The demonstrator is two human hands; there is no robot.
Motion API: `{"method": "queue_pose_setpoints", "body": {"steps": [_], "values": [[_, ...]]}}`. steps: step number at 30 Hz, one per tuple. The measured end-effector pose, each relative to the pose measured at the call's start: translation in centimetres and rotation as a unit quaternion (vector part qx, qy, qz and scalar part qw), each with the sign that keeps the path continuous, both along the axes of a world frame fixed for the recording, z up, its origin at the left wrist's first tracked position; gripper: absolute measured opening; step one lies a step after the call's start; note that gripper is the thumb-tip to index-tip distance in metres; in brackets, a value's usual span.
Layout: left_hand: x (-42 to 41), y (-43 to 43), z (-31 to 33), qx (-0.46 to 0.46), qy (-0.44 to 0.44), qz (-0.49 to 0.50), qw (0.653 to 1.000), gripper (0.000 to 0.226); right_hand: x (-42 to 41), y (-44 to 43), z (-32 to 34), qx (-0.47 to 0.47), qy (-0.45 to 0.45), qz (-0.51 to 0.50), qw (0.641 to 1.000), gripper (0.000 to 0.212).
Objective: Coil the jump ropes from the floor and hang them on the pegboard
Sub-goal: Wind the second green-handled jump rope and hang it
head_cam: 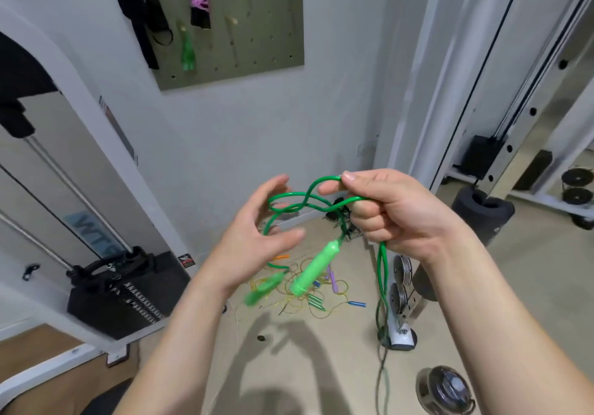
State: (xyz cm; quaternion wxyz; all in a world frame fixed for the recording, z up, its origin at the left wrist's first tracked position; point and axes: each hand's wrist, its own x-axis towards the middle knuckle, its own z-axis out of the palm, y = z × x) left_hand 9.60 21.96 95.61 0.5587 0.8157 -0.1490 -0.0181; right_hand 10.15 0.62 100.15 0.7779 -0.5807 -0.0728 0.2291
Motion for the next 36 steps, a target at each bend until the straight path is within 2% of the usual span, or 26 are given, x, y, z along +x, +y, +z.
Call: {"method": "queue_pose_setpoints", "body": {"steps": [1, 2, 4, 6, 7, 9, 10, 12, 15, 16, 18, 21, 24, 25, 27, 29, 31, 32, 34, 36], "values": [[-0.2, -1.2, 0.5, -0.093, 0.002, -0.026, 0.995, 0.051, 0.0, -0.1, 0.0, 0.005, -0.001, 0.01, 1.0, 0.027], [-0.1, -2.3, 0.9, -0.121, -0.009, -0.028, 0.992, 0.036, 0.1, -0.3, 0.0, 0.006, -0.004, 0.015, 1.0, 0.027], [0.4, -3.8, 1.0, -0.115, -0.024, 0.026, 0.993, 0.01, 0.3, -0.8, 0.1, -0.017, -0.019, 0.0, 1.0, 0.027], [1.4, -4.0, 0.5, -0.198, -0.001, 0.113, 0.974, 0.009, 0.6, -1.5, 0.2, -0.036, -0.028, -0.042, 0.998, 0.026], [1.9, -3.7, 0.3, -0.287, 0.019, 0.144, 0.947, 0.013, 0.7, -2.0, 0.2, -0.028, -0.026, -0.069, 0.997, 0.026], [2.6, -2.3, 0.1, -0.481, 0.053, 0.173, 0.858, 0.018, 1.0, -3.1, 0.1, -0.009, -0.025, -0.12, 0.992, 0.026], [2.9, -1.6, -0.1, -0.55, 0.063, 0.179, 0.813, 0.022, 1.1, -3.4, -0.1, -0.01, -0.028, -0.137, 0.99, 0.026], [3.4, -0.6, -0.6, -0.628, 0.083, 0.187, 0.751, 0.03, 1.3, -3.3, -0.3, -0.016, -0.033, -0.152, 0.988, 0.027], [4.1, 0.7, -1.9, -0.67, 0.105, 0.216, 0.702, 0.041, 1.7, -2.9, -0.4, 0.045, -0.02, -0.178, 0.983, 0.027], [4.4, 1.4, -2.7, -0.661, 0.112, 0.242, 0.701, 0.046, 1.9, -3.0, -0.3, 0.073, -0.009, -0.192, 0.979, 0.027], [4.6, 2.7, -4.8, -0.597, 0.138, 0.303, 0.73, 0.049, 2.3, -3.2, 0.0, 0.09, 0.004, -0.204, 0.975, 0.027], [4.2, 3.2, -8.7, -0.417, 0.214, 0.377, 0.799, 0.042, 2.5, -2.6, 0.3, 0.086, 0.007, -0.173, 0.981, 0.027], [3.3, 2.7, -11.4, -0.21, 0.231, 0.469, 0.826, 0.055, 2.5, -0.9, 0.7, 0.063, -0.003, -0.118, 0.991, 0.027], [3.1, 2.5, -11.3, -0.181, 0.208, 0.471, 0.838, 0.057, 2.6, -0.4, 0.7, 0.044, -0.008, -0.097, 0.994, 0.027], [3.1, 1.6, -9.7, -0.235, 0.152, 0.363, 0.889, 0.055, 2.8, 0.5, 0.6, 0.023, -0.011, -0.063, 0.998, 0.027], [2.8, -0.3, -6.5, -0.284, 0.119, 0.174, 0.935, 0.051, 2.9, 1.3, 0.3, 0.034, 0.001, -0.042, 0.999, 0.028], [2.7, -2.5, -4.2, -0.292, 0.123, 0.02, 0.948, 0.046, 2.8, 1.6, 0.3, 0.055, 0.019, -0.022, 0.998, 0.027], [2.8, -3.5, -3.7, -0.29, 0.128, -0.024, 0.948, 0.037, 2.8, 1.6, 0.5, 0.067, 0.028, -0.008, 0.997, 0.027], [2.7, -4.8, -4.0, -0.262, 0.131, -0.043, 0.955, 0.017, 2.7, 1.1, 1.0, 0.09, 0.047, 0.023, 0.995, 0.03], [2.8, -4.7, -5.6, -0.256, 0.154, -0.031, 0.954, 0.026, 2.6, 0.2, 1.7, 0.112, 0.065, 0.048, 0.99, 0.034]]}}
